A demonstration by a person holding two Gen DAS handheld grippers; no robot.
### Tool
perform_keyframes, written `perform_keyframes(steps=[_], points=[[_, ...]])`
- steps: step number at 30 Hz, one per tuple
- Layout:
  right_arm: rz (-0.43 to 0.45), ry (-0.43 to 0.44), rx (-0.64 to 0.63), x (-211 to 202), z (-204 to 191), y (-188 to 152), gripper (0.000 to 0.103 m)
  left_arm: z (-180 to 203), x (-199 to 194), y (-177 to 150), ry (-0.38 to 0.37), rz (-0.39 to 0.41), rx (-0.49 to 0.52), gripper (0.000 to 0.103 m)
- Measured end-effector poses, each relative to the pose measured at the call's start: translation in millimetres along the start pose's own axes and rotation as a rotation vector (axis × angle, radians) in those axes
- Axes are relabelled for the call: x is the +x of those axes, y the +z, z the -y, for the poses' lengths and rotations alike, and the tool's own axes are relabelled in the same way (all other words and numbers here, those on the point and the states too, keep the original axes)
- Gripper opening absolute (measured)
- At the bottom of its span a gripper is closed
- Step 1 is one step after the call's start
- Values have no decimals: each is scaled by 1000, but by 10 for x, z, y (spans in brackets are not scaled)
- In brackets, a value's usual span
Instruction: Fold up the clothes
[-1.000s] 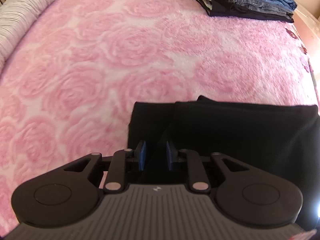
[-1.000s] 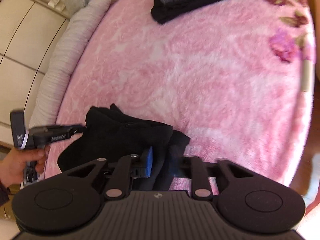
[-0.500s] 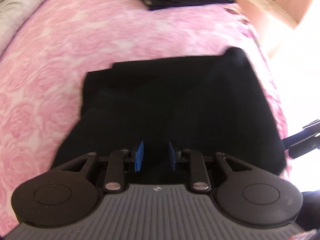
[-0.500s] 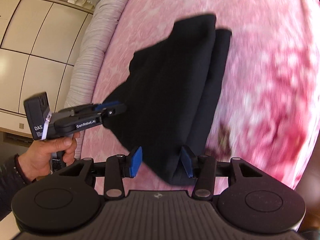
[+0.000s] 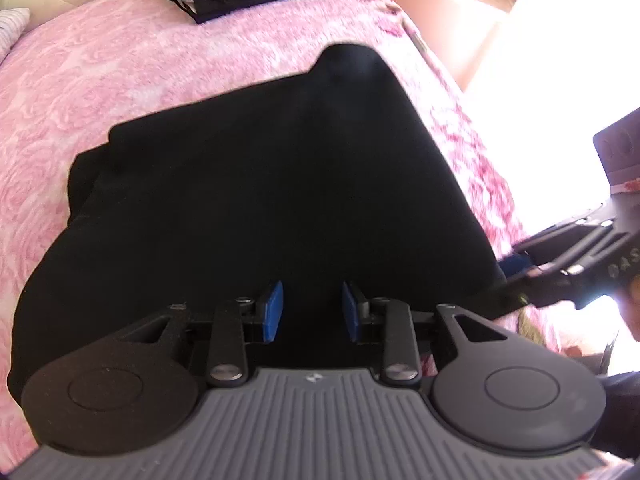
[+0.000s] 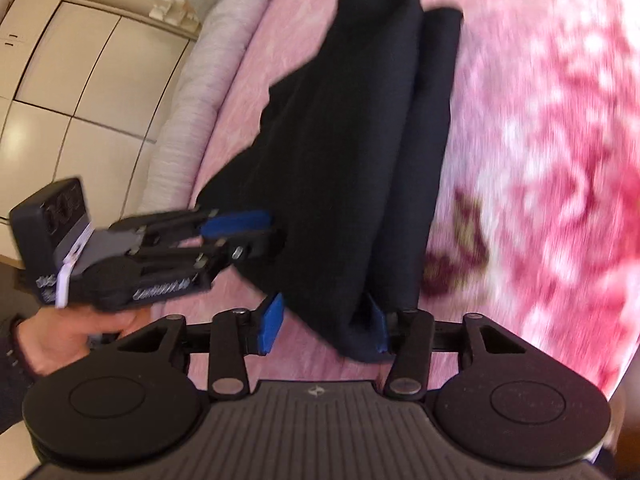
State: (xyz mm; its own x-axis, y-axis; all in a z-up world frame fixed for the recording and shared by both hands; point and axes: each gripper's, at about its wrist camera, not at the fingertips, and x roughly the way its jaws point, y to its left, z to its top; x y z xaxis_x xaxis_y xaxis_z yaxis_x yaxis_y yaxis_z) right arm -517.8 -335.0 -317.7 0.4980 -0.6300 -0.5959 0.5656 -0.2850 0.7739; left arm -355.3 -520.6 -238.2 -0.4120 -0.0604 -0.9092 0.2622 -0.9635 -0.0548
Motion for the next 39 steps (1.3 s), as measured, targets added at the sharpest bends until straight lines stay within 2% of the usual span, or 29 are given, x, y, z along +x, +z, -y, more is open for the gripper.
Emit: perform_keyframes(steps=[1, 4, 8, 10, 12, 14, 15, 18, 21, 23, 24, 25, 27, 30, 32, 35, 39], points=[[-23, -6, -6, 11, 4, -47, 29, 22, 23, -16, -2, -13, 12, 28], [-43, -5, 32, 40, 68, -98, 26, 111, 71, -54, 8, -39, 60, 28], [-55, -19, 21, -39, -9, 13, 29, 105, 44, 52, 8, -63, 53, 28], [-42, -34, 18, -170, -38, 69, 35, 118, -34, 137, 14, -43, 69, 28], [13, -52, 15, -342, -41, 135, 36, 132, -116, 237, 15, -9, 74, 28], [86, -63, 30, -484, -28, 257, 43, 133, -157, 350, 9, 25, 66, 28], [122, -67, 35, -546, -7, 334, 50, 137, -158, 420, 8, 42, 62, 28], [194, -77, 17, -564, 59, 650, 51, 159, -80, 593, 4, 62, 64, 28], [249, -87, -6, -482, 74, 985, 51, 211, 75, 674, 9, 44, 83, 28], [259, -106, -1, -444, 163, 1188, 46, 222, 199, 691, 13, 19, 88, 28], [244, -124, 4, -423, 217, 1272, 37, 217, 280, 697, 17, 0, 86, 28], [216, -157, 7, -339, 249, 1348, 27, 211, 361, 704, 22, -18, 84, 28], [146, -205, 28, -177, 376, 1440, 22, 188, 439, 694, 25, -40, 86, 28], [84, -214, 73, -95, 565, 1466, 21, 133, 447, 724, 23, -63, 81, 28], [77, -219, 46, -172, 525, 1470, 21, 95, 376, 769, 23, -69, 75, 29], [82, -245, 15, -319, 469, 1459, 25, -46, 222, 838, 50, -31, 43, 28], [142, -287, -140, -567, 126, 1479, 26, -344, 160, 936, 104, -1, -43, 28]])
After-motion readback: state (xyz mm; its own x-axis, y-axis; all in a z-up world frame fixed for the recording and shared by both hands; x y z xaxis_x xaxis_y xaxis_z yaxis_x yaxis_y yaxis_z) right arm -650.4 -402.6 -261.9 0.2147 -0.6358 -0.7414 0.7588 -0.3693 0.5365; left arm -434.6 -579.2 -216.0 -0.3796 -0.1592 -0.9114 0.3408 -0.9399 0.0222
